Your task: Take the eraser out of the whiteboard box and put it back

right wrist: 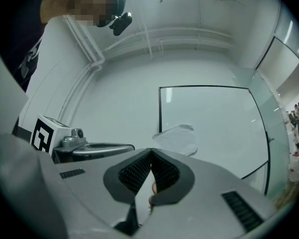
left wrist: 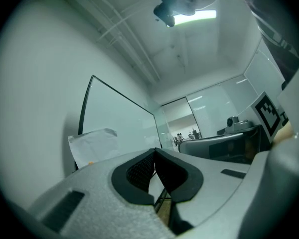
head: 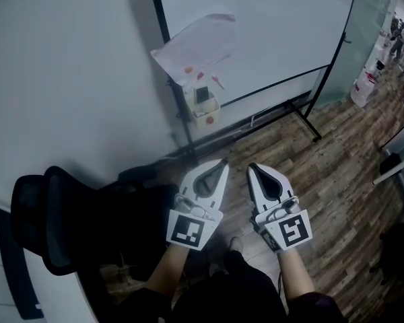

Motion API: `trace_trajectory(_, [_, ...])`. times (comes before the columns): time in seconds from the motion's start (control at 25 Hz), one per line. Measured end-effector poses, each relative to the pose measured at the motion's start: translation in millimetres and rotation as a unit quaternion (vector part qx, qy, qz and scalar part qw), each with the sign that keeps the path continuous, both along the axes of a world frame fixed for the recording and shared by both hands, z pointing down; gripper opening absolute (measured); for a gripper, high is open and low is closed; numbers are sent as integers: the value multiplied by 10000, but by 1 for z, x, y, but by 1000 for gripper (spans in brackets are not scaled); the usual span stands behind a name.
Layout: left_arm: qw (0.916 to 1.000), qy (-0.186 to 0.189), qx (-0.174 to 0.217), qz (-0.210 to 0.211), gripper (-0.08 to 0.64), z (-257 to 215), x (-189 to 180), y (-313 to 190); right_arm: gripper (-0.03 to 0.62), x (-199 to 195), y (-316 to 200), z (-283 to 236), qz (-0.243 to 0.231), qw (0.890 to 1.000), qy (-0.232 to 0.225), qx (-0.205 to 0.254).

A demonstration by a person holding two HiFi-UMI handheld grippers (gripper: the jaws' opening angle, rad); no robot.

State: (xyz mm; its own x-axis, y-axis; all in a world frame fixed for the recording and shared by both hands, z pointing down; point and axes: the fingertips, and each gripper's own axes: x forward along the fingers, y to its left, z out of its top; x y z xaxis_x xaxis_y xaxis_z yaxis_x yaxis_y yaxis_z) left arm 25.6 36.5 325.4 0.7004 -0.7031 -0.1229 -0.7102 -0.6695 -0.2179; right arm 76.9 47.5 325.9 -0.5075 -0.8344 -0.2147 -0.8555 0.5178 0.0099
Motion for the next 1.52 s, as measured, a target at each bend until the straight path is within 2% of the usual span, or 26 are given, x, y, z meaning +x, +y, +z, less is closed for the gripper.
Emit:
trace_trajectory(0.36, [9993,-105,-9,-366,5,-2,28,-45,3,30,-47,4,-347,9992,-169,-102])
trace_trajectory(0.68, [9975,-244,-99,-649,5,3,32,-66,3,36,-71,5,-631,9974,-336,-127])
trace_trajectory(0.84, [9966,-189,-182,-777,5,7,24,-80,3,33,-86,8,-608,9972,-408,-136])
trace_trajectory(1.2, [9956,-287,-113,-882,5,21,3,-120,3,12,-129,18,-578,9975,-354,-203])
trace_trajectory(1.52, [9959,15,-352,-830,5,31,-38,-168,3,-27,-177,30,-598,9972,-295,-349])
